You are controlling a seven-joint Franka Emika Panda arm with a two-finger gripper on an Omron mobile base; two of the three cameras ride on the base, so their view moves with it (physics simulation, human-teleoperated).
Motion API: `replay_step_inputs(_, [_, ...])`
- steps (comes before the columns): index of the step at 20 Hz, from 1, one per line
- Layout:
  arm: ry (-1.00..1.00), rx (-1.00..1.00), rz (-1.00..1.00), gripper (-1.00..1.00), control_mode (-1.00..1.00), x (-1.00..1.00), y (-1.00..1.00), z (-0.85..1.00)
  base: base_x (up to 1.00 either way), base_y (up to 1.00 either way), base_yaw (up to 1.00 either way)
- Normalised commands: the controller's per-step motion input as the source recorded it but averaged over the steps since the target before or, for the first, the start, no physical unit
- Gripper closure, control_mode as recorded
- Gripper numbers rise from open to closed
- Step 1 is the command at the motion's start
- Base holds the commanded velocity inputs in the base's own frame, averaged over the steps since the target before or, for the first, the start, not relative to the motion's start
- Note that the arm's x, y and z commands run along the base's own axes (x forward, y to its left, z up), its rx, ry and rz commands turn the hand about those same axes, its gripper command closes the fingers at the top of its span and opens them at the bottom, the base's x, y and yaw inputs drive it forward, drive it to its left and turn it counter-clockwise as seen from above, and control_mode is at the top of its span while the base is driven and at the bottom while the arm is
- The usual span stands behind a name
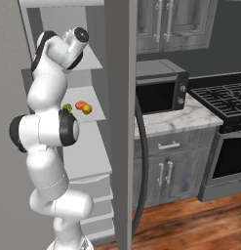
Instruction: Take the lemons from the highest rack and move them to the second highest rack where the squash and broccoli are located, to maximize freezer space. Close the freezer door after rearranging.
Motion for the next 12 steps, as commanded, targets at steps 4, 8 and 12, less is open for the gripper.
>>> replay_step_inputs(4, [0.00,0.00,0.00,-1.00,-1.00,0.09,0.20,0.00,0.00,0.00,0.00])
replay_step_inputs(8, [0.00,0.00,0.00,-1.00,-1.00,0.03,0.22,-0.03,0.00,0.00,0.00])
replay_step_inputs(12, [0.09,-0.06,0.00,-1.00,-1.00,0.09,0.28,-0.18,0.00,0.00,0.00])
